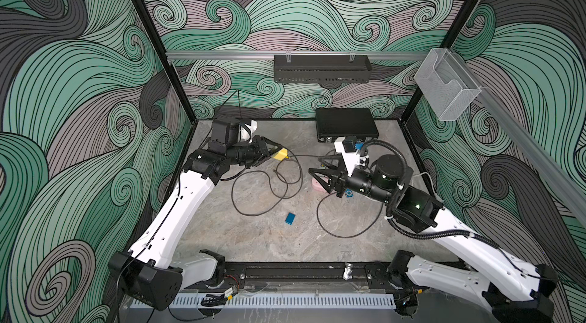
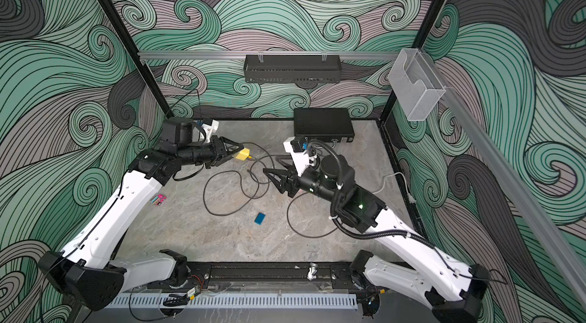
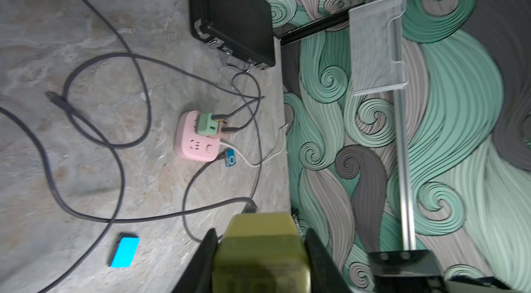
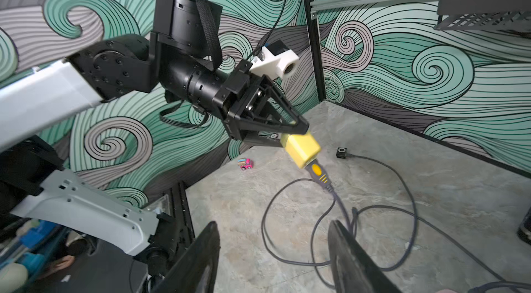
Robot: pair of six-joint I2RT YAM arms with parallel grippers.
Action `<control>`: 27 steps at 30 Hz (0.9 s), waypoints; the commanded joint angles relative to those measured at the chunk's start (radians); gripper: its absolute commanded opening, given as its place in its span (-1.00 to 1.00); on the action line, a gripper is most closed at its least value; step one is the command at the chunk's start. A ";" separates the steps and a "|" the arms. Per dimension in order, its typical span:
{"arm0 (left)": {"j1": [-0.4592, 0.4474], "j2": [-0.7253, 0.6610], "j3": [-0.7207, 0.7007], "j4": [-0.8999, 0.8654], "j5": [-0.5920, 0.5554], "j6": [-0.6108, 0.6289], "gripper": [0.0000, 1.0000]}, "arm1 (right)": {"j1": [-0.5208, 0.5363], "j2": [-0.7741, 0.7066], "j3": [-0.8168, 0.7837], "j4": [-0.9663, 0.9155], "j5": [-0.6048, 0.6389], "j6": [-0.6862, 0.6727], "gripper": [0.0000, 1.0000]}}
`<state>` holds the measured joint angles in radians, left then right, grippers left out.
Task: Charge mp3
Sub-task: Pick up the plug from the center of the board.
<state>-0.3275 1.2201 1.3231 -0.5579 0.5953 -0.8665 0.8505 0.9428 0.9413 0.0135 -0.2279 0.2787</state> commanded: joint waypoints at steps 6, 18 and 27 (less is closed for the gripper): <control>-0.009 -0.065 0.011 0.319 0.041 -0.238 -0.47 | 0.123 0.029 -0.233 0.377 0.079 0.185 0.06; -0.041 -0.207 -0.049 0.284 0.038 -0.306 -0.44 | 0.155 0.337 -0.176 0.956 0.142 0.004 0.16; -0.041 -0.280 -0.106 0.258 0.020 -0.346 -0.41 | 0.035 0.405 -0.114 1.091 0.071 -0.023 0.20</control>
<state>-0.3626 0.9611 1.2255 -0.2909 0.6136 -1.2091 0.9180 1.3453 0.7921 0.9874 -0.1211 0.2649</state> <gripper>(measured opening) 0.391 0.598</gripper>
